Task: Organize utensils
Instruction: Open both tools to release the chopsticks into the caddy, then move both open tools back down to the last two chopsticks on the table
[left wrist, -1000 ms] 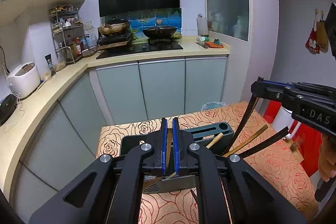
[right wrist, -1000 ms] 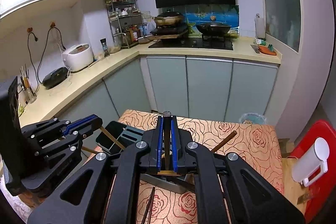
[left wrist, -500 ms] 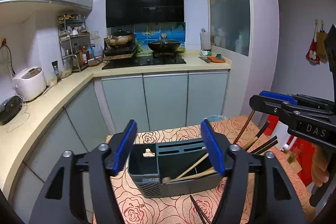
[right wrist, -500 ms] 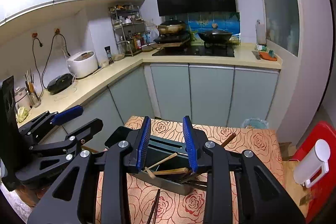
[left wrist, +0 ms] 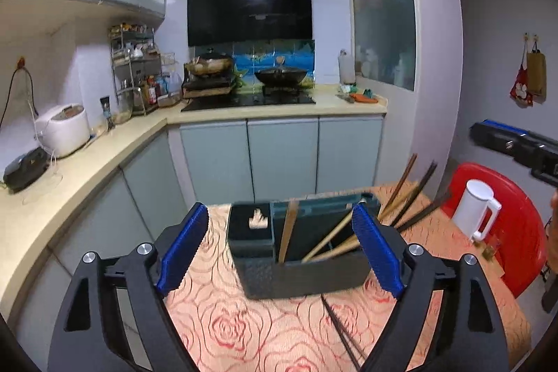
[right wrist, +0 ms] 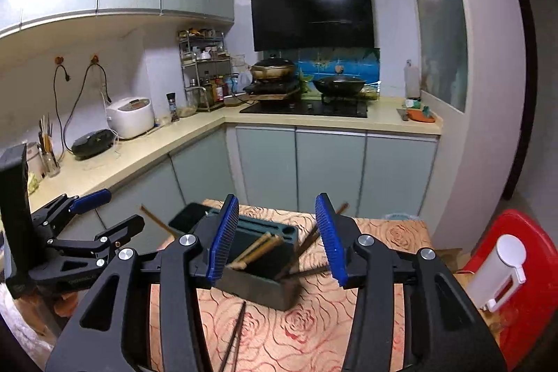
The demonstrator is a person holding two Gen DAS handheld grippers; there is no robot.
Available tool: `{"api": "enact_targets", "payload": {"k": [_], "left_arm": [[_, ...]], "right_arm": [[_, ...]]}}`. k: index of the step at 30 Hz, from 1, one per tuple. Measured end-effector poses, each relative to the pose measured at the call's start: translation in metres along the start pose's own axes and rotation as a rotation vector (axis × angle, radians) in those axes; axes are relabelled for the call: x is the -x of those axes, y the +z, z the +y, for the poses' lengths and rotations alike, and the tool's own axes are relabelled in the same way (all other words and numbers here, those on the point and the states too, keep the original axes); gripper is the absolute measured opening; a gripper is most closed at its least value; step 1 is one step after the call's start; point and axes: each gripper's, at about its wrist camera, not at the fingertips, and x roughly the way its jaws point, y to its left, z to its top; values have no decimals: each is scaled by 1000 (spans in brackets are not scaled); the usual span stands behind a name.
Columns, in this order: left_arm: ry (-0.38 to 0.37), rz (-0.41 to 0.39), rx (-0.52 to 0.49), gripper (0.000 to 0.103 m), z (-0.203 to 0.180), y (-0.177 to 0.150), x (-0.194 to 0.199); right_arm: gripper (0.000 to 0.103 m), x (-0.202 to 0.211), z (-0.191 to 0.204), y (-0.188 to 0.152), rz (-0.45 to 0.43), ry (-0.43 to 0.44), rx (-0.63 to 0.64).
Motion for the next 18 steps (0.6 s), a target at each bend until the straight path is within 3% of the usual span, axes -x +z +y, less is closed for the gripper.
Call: {"api": "enact_targets", "payload": {"k": [18], "left_arm": [[2, 118, 38, 82, 0, -102, 17]], "right_arm": [[45, 31, 1, -103, 50, -84, 26]]}}
